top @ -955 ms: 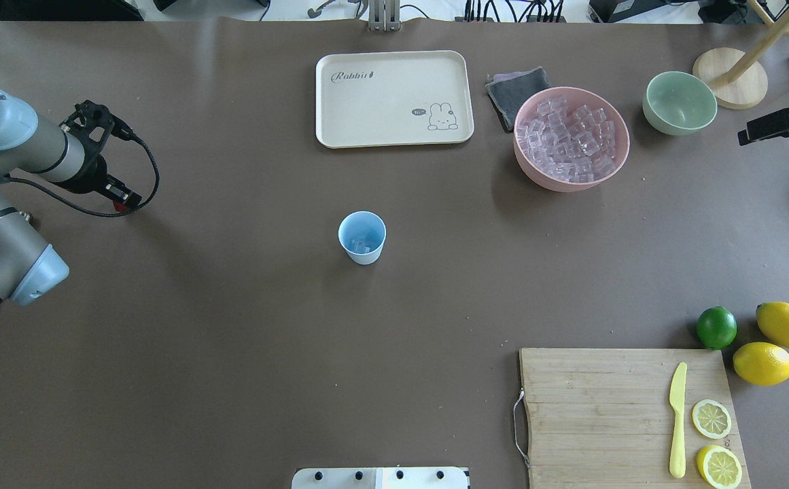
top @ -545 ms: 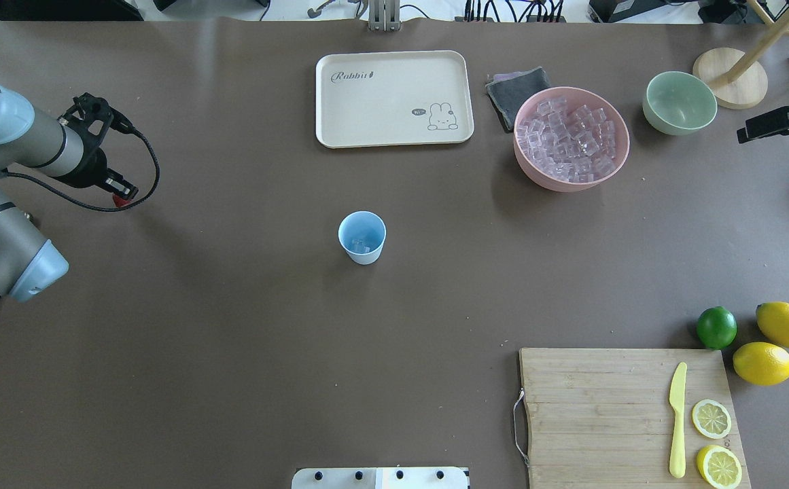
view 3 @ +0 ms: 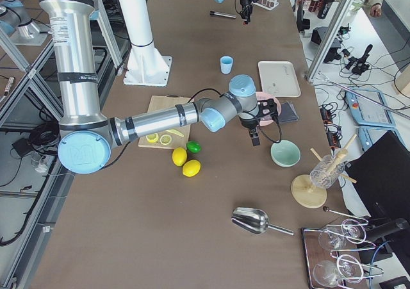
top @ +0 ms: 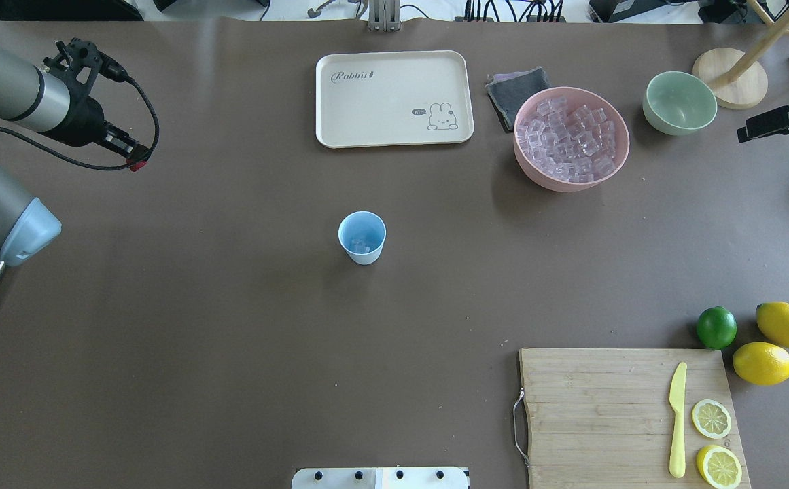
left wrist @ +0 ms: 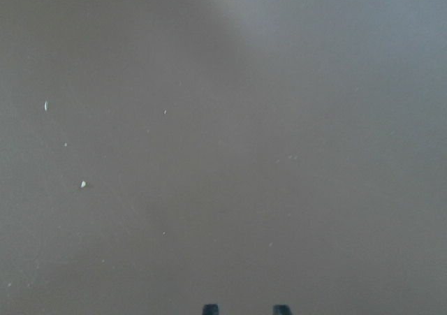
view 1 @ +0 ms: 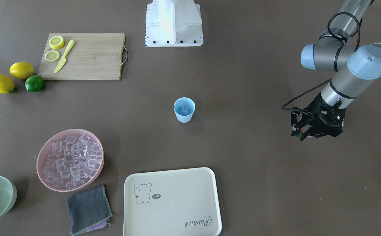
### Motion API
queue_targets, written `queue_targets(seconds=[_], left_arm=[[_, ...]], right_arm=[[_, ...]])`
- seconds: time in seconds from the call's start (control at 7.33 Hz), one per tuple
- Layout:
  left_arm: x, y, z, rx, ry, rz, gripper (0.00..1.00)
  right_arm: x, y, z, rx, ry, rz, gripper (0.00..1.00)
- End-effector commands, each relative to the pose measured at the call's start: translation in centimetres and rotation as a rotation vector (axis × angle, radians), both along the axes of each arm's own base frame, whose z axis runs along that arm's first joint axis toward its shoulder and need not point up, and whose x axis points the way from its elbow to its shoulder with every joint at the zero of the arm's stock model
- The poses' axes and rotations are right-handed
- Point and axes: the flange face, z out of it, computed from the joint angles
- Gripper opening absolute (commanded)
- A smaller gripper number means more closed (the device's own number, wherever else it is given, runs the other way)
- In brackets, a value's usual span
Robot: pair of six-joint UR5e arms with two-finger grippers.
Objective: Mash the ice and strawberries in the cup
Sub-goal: 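Grasp the red strawberry with the left gripper and lift it, then carry the strawberry with the left gripper over the white cup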
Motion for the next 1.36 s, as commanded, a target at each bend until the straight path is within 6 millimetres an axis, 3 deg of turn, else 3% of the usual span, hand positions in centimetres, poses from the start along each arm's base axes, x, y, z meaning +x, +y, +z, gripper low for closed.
queue_targets(seconds=[0.0,0.55,0.68,1.09,1.23], left_arm=[[1.2,1.0,-8.7,-0.079,0.158,-0.079,0.00],[8.2,6.4,-17.8,-0.144,0.310,-0.038,0.00],[10.7,8.5,-19.8,-0.111,0.328,-0.031,0.00],[16.1,12.8,-20.3,-0.084,0.358,-0.061,0.00],[19.2,14.5,-20.2,-0.059,0.360,-0.088,0.00]], right_arm=[[0.1,0.0,0.2,-0.004,0.002,0.003,1.00],[0.2,0.3,0.6,-0.007,0.006,0.002,1.00],[0.5,0.5,0.6,-0.006,0.007,0.006,1.00],[0.5,0.4,0.5,-0.003,0.018,0.022,1.00],[0.5,0.6,-0.2,0.005,0.009,0.020,1.00]])
